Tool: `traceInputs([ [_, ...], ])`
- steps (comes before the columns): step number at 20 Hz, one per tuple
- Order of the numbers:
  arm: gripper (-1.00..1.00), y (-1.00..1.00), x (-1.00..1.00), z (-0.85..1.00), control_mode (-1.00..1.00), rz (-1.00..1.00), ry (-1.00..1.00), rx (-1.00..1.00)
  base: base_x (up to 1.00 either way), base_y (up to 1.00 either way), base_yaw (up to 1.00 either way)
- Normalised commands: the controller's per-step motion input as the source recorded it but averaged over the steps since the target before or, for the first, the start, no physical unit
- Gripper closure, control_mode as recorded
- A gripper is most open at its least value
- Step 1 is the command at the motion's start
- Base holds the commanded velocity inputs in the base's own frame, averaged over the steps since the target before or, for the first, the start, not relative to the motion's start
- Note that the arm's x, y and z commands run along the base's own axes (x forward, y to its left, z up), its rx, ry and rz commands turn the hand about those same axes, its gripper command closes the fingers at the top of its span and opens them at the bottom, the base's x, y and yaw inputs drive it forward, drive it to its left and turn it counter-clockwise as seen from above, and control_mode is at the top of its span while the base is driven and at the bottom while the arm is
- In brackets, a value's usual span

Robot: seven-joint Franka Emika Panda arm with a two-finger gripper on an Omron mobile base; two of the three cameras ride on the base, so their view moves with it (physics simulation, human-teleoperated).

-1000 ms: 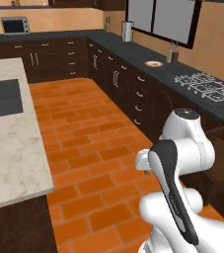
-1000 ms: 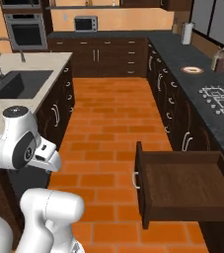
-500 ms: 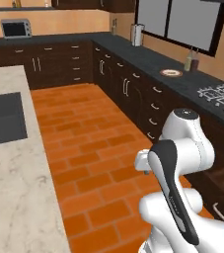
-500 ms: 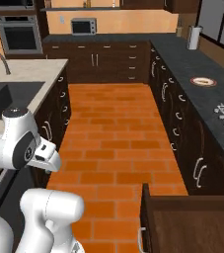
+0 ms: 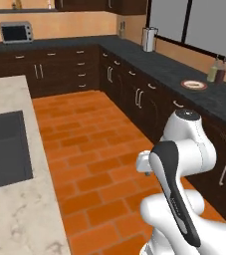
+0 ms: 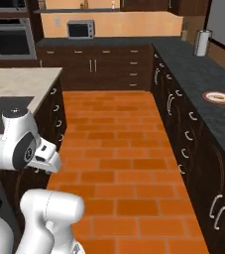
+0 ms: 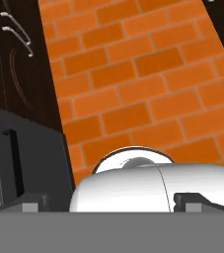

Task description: Pick up the knife from the drawer and place it on the cutting board. Then place the meat from the plate to the cutting board.

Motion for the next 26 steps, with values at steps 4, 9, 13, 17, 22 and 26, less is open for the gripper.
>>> traceInputs([
  [4,-1.00,0.00,0.00,0.00,1.00,0.00,0.00,0.00,1.00,-0.09,-0.09],
  [9,-1.00,0.00,0.00,0.00,1.00,0.00,0.00,0.00,1.00,-0.26,-0.27],
  [13,-1.00,0.00,0.00,0.00,1.00,0.00,0.00,0.00,1.00,-0.23,-0.37],
  [17,-1.00,0.00,0.00,0.00,1.00,0.00,0.00,0.00,1.00,-0.12,-0.40],
  [22,-1.00,0.00,0.00,0.00,1.00,0.00,0.00,0.00,0.78,0.05,-0.68],
  [26,-1.00,0.00,0.00,0.00,1.00,0.00,0.00,0.00,0.36,0.21,-0.87],
])
